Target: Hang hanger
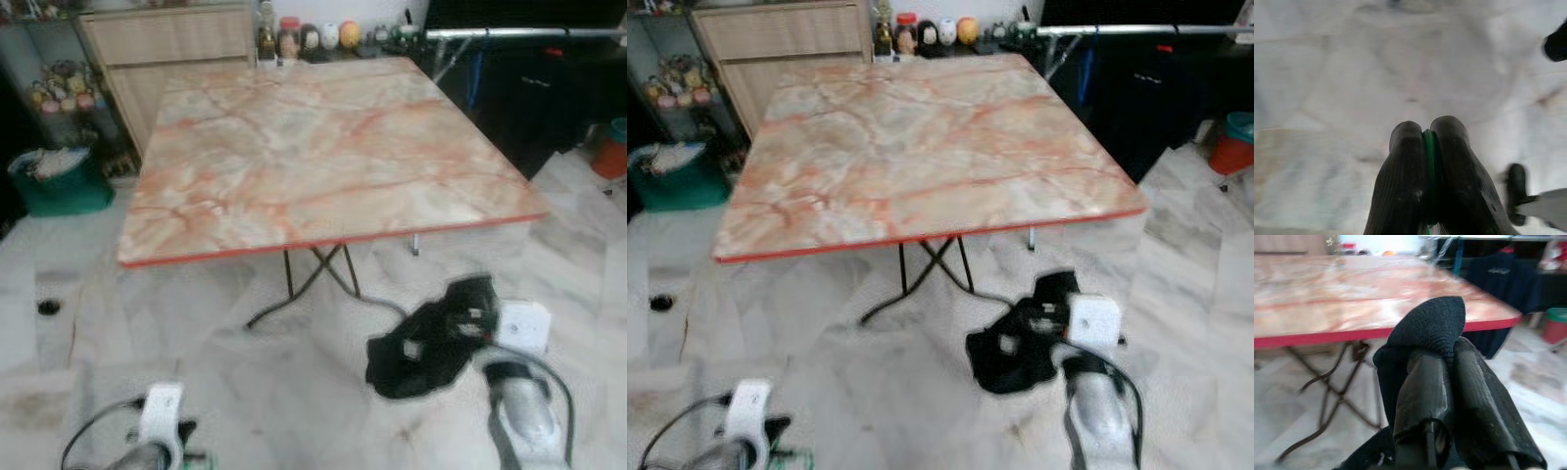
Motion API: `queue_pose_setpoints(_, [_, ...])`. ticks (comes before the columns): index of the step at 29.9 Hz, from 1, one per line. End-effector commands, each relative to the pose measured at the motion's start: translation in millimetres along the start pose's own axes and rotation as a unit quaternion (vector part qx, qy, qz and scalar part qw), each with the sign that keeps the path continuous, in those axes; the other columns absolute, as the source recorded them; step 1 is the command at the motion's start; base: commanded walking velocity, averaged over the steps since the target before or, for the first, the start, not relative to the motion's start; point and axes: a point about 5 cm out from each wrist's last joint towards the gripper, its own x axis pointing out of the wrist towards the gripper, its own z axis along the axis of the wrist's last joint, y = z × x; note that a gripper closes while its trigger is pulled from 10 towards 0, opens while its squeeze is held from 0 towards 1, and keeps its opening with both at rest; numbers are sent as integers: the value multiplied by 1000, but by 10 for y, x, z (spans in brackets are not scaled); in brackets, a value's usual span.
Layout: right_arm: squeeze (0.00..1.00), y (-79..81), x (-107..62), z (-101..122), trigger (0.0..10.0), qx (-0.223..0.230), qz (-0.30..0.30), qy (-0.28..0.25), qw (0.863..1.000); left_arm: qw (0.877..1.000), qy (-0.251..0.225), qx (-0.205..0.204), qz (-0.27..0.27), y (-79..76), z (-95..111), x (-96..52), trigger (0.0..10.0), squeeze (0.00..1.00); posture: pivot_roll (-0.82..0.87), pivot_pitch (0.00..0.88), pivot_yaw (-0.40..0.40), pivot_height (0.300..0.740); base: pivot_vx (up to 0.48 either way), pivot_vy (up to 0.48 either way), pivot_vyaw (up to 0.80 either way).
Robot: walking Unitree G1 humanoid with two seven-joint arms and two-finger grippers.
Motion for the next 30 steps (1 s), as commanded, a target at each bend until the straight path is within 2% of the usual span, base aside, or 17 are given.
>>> queue_pose_setpoints(1, [0, 49, 33, 89, 10000, 8, 6, -20, 1000, 1000, 9, 6, 11, 87, -22, -24, 10000, 0, 31, 0, 8, 740, 0, -480, 0])
queue_pose_setpoints(25, [0, 49, 33, 89, 10000, 8, 6, -20, 1000, 1000, 9, 6, 11, 87, -22, -24, 10000, 0, 31, 0, 8, 740, 0, -480, 0])
queue_pose_setpoints(26, [0, 98, 55, 123, 10000, 8, 7, -21, 1000, 1000, 10, 11, 9, 112, -7, -27, 10000, 0, 24, 0, 45, 740, 0, -480, 0])
queue_pose_setpoints(27, [0, 167, 69, 144, 10000, 9, 8, -24, 1000, 1000, 12, 19, 7, 146, 9, -33, 10000, 0, 24, 0, 44, 740, 0, -480, 0])
queue_pose_setpoints(30, [0, 184, 71, 147, 10000, 10, 9, -24, 1000, 1000, 13, 20, 6, 153, 12, -34, 10000, 0, 24, 0, 44, 740, 0, -480, 0])
